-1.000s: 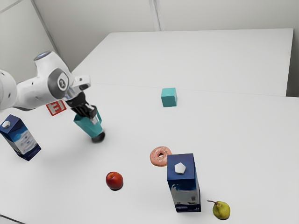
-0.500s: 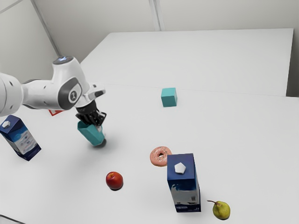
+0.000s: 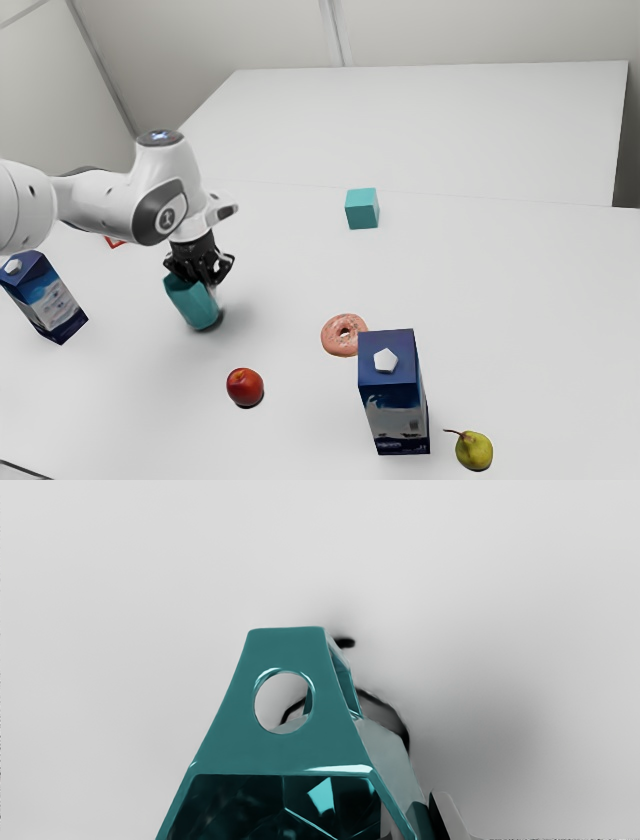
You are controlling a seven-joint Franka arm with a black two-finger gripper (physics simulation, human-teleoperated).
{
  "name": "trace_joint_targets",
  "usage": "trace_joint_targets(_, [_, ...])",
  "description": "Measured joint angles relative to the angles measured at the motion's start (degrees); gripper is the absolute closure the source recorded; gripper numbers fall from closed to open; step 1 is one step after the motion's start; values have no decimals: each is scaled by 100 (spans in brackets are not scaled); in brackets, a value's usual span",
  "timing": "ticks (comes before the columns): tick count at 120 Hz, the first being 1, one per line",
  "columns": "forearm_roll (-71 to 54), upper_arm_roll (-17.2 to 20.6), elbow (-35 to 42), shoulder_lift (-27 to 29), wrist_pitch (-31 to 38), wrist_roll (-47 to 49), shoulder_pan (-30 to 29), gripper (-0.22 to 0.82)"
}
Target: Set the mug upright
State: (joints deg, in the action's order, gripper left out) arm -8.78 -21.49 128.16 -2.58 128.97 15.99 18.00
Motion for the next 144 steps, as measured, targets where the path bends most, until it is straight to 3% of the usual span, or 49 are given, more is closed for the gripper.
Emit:
trace_joint_targets(74, [-82,-42,49,-104,-197,1156,44,77])
trace_joint_targets(95, [9,-78,47,-114,-189,1247,91,40])
trace_joint_targets(106, [27,-109,38,-108,-194,1268,104,26])
trace_joint_targets(123, [38,-145,8,-105,-210,1275,83,14])
trace_joint_targets(144, [104,-162,-18,-97,-229,1255,79,6])
